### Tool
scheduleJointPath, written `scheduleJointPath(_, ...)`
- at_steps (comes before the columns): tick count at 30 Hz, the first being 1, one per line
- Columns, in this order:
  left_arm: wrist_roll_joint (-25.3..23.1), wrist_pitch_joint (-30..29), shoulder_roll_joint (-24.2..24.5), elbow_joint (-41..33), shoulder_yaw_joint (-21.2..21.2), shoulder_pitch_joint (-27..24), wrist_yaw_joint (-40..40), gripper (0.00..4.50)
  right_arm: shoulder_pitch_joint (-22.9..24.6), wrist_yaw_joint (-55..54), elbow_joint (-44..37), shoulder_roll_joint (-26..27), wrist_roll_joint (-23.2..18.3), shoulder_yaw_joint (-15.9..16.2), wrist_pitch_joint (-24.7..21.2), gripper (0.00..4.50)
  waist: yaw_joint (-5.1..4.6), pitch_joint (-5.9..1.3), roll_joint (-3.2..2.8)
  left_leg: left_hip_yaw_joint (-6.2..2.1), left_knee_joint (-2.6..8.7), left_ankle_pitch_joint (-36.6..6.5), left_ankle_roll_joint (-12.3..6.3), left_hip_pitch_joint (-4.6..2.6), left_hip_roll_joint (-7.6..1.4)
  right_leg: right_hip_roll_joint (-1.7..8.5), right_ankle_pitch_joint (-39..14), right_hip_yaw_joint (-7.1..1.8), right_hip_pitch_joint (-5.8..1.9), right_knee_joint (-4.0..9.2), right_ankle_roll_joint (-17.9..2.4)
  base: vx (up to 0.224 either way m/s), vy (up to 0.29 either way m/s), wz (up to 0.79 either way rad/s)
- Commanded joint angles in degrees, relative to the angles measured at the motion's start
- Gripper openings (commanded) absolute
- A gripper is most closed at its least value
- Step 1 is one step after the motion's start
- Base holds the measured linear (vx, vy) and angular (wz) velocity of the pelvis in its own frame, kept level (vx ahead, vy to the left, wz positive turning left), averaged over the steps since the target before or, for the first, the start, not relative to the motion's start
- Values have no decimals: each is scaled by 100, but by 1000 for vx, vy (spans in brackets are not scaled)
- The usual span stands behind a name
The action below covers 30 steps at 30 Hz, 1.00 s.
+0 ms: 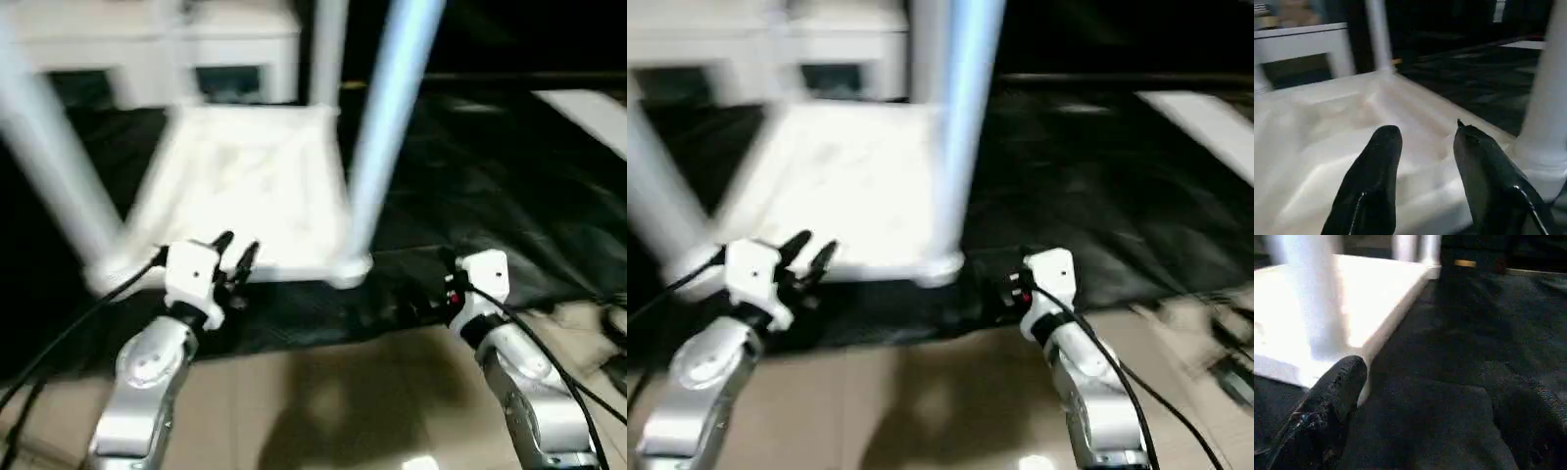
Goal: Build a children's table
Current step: Rotate leg to tighten
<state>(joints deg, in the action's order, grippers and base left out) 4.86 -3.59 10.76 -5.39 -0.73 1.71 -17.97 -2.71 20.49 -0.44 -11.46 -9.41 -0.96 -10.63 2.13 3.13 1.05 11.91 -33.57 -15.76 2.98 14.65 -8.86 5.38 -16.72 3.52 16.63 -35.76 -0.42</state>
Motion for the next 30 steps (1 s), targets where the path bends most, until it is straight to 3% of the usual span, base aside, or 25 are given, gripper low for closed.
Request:
scheduleJointPath(1,19,-41,-73,-5,-118,-22,-10,205,-5,27,-114,-107,16,-49,-68,419,124,-372,29,-184,233,-1871,-391,561,33,470,-877,-478,-646,729,-423,122,-17,-38)
scheduleJointPath(2,14,-41,-77,-7,-118,-28,-8,205,-16,37,-108,-128,34,-36,-69,419,238,-389,108,-379,-467,-738,-807,922,43,1062,-1384,-902,-920,963,-795,174,-1,-6)
scheduleJointPath(3,11,-42,-79,-9,-120,-32,-6,205,-22,41,-104,-140,42,-29,-71,419,284,-441,65,-496,-662,-373,-874,1106,-7,1133,-1195,-968,-1017,943,-1023,174,-1,-6)
scheduleJointPath(4,10,-42,-79,-9,-120,-33,-6,205,-23,42,-104,-143,43,-27,-72,419,252,-404,-7,-590,-497,445,-879,1242,-110,761,-467,-516,-864,864,-1307,191,2,-4)
scheduleJointPath(5,3,-49,-80,-25,-112,-58,12,205,-43,103,-81,-186,45,-3,-81,419,218,-402,-68,-567,-203,825,-971,1169,-139,473,-416,-228,-785,822,-1210,207,19,2)
scheduleJointPath(6,3,-49,-80,-25,-112,-58,12,205,-43,103,-81,-186,45,-3,-81,419,167,-393,-202,-539,67,1240,-1047,1040,-140,148,-445,60,-721,767,-1011,207,19,2)
scheduleJointPath(7,0,-51,-80,-41,-103,-78,25,205,-51,155,-72,-218,50,23,-85,419,-9,-279,-448,-857,371,446,-1348,420,-310,-383,-780,360,-261,387,-549,241,41,-6)
scheduleJointPath(8,-7,-57,-78,-68,-94,-114,50,205,-51,247,-63,-264,53,73,-74,419,-216,-478,-378,-1486,369,30,-2506,-323,-819,-360,-1070,253,381,-393,-98,254,9,-4)
scheduleJointPath(9,-7,-57,-78,-68,-94,-114,50,205,-51,247,-63,-264,53,73,-74,419,-174,-505,-356,-1572,275,137,-2811,-420,-942,-229,-1024,122,570,-568,37,254,9,-4)
scheduleJointPath(10,-4,-58,-76,-84,-90,-137,58,205,-44,291,-68,-284,60,106,-67,419,-148,-435,-339,-1485,224,617,-3080,-318,-894,-151,-754,28,772,-746,369,221,-8,3)
scheduleJointPath(11,-8,-66,-78,-125,-81,-196,75,205,-30,353,-81,-321,77,165,-52,419,-165,-442,-201,-1372,311,899,-3135,-249,-859,-95,-321,-32,901,-847,594,182,-4,-9)
scheduleJointPath(12,-7,-65,-79,-128,-80,-201,76,205,-29,355,-81,-324,79,168,-52,419,-140,-391,-171,-1238,382,884,-3066,-151,-802,-92,-79,-58,915,-843,590,182,-4,-9)
scheduleJointPath(13,61,-25,-114,-170,-39,-270,77,205,-23,372,-85,-344,87,196,-65,419,-54,-255,89,-670,460,63,-2481,143,-428,22,959,-266,766,-169,63,169,-55,-5)
scheduleJointPath(14,61,-25,-114,-170,-39,-270,77,205,-23,372,-85,-344,87,196,-65,419,83,-220,313,-366,57,-773,-1916,502,194,369,77,-812,353,532,52,145,-119,6)
scheduleJointPath(15,71,11,-125,-189,-18,-302,97,205,-20,392,-85,-346,70,197,-77,419,83,-220,313,-366,57,-773,-1916,502,194,369,77,-812,353,532,52,145,-119,6)
scheduleJointPath(16,65,15,-105,-186,0,-319,106,205,-24,435,-84,-355,53,210,-96,419,231,-432,442,-601,-640,-332,-1307,648,356,839,-607,-1233,-155,620,-256,164,-104,1)
scheduleJointPath(17,54,7,-57,-172,26,-323,102,205,-34,544,-92,-383,26,252,-97,419,244,-425,429,-749,-542,748,-796,832,293,723,1509,-1034,-263,328,-438,166,-75,-5)
scheduleJointPath(18,63,4,-41,-167,40,-320,90,205,-39,594,-98,-400,14,277,-88,419,238,-415,353,-788,-478,1145,-532,828,247,661,2867,-916,-233,189,-521,166,-75,-5)
scheduleJointPath(19,83,26,-32,-167,51,-321,66,205,-40,629,-103,-413,2,293,-99,419,233,-374,281,-738,-163,1818,-212,729,224,348,5117,-606,-50,54,-450,53,-63,1)
scheduleJointPath(20,105,53,-23,-167,64,-323,35,205,-41,667,-108,-428,-13,311,-114,419,206,-419,122,-686,61,2333,-144,704,130,36,5904,-413,30,-54,-350,0,0,0)
scheduleJointPath(23,266,-61,43,-241,107,-387,-122,205,-46,886,-117,-521,-84,389,-131,419,192,-420,19,-751,117,1381,-88,563,-328,94,3623,-420,129,78,-757,0,0,0)
scheduleJointPath(26,244,-10,55,-264,131,-416,-166,205,-42,880,-113,-542,-45,429,-143,419,175,-272,37,-629,290,-351,-116,512,-441,231,1009,-437,194,309,-1328,0,0,0)
scheduleJointPath(28,147,105,97,-290,114,-426,-111,205,-47,876,-93,-553,59,491,-47,419,185,-180,46,-544,373,-1272,-50,476,-465,293,-770,-467,235,475,-1239,-25,11,3)
scheduleJointPath(29,133,123,105,-293,109,-426,-103,205,-48,877,-90,-554,75,499,-32,419,185,-180,46,-544,373,-1272,-50,476,-465,293,-770,-467,235,475,-1239,-60,8,9)
scheduleJointPath(30,90,153,136,-339,89,-443,-58,205,-62,842,-44,-527,180,555,12,419,222,-152,-12,-726,490,-1476,-289,670,-424,356,-1441,-230,135,479,-1079,-60,8,9)
